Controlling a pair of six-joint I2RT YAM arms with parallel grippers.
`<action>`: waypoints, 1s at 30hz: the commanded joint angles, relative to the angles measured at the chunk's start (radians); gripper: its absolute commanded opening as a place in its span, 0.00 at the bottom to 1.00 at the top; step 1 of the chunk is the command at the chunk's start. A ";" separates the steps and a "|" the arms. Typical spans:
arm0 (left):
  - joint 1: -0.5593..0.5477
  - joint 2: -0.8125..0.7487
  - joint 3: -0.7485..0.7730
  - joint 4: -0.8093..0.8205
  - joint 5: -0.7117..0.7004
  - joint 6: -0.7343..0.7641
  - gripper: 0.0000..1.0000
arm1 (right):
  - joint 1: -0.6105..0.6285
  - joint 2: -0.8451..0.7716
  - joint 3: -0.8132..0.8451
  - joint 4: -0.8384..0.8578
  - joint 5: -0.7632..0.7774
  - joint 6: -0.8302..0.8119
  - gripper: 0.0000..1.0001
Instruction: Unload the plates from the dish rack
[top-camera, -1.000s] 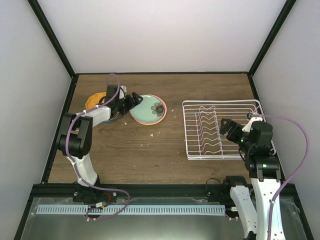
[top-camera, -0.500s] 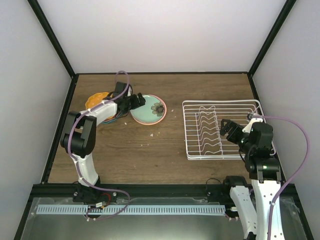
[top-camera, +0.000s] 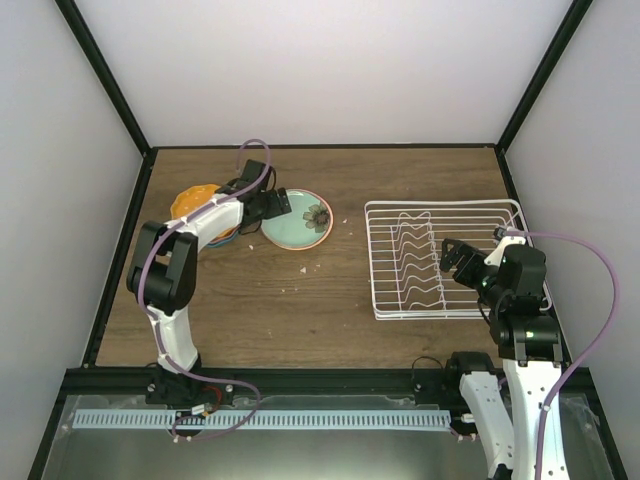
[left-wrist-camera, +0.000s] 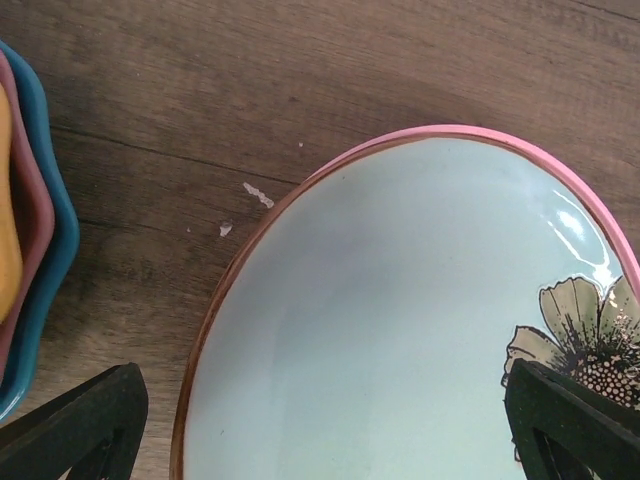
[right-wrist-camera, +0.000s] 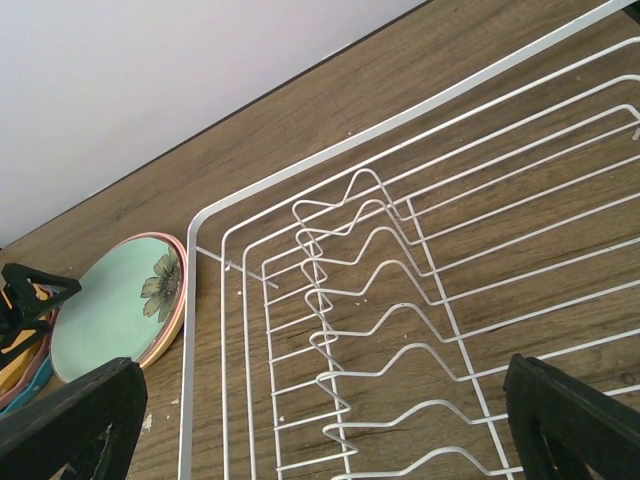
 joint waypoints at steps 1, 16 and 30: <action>-0.015 0.001 0.028 -0.037 -0.053 0.013 1.00 | 0.009 -0.014 0.021 0.002 0.007 -0.013 1.00; -0.019 -0.189 0.009 0.118 -0.060 0.221 1.00 | 0.011 0.265 0.062 0.090 -0.264 -0.001 1.00; -0.042 -0.403 -0.136 0.226 0.028 0.380 1.00 | 0.013 0.381 0.019 0.256 -0.349 0.057 1.00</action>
